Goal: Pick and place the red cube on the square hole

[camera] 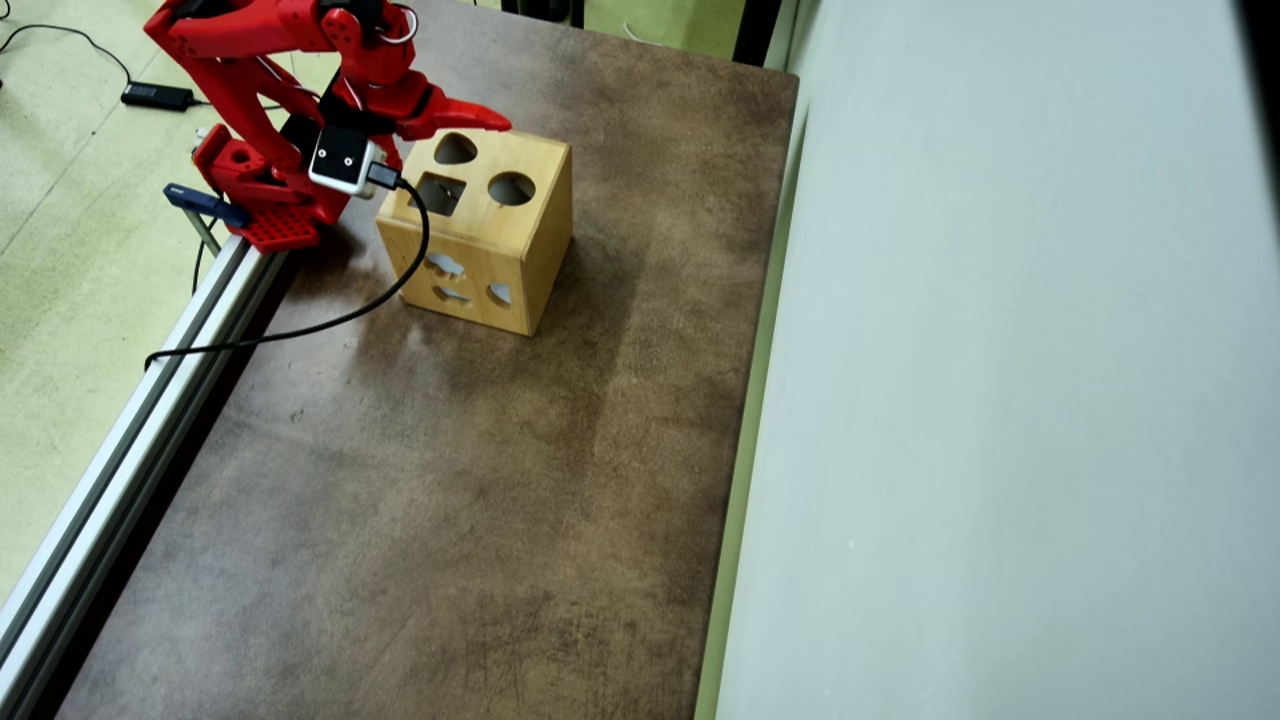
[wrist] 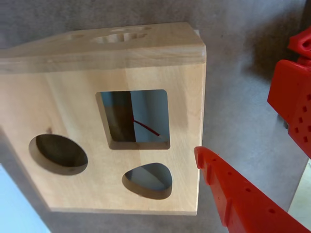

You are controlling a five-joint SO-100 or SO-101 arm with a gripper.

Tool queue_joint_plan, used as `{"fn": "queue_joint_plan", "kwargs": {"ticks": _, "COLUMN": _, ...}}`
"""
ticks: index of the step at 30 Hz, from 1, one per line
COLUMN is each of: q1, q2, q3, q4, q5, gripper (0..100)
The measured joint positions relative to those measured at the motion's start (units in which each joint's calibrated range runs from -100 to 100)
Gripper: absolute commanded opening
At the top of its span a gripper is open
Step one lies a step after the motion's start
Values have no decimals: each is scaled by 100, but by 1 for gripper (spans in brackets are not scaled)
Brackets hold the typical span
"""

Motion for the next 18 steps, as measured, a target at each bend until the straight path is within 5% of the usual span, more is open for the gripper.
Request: {"fn": "queue_joint_plan", "kwargs": {"ticks": 18, "q1": 0, "q2": -822, "q3": 0, "q4": 0, "q5": 0, "gripper": 87}}
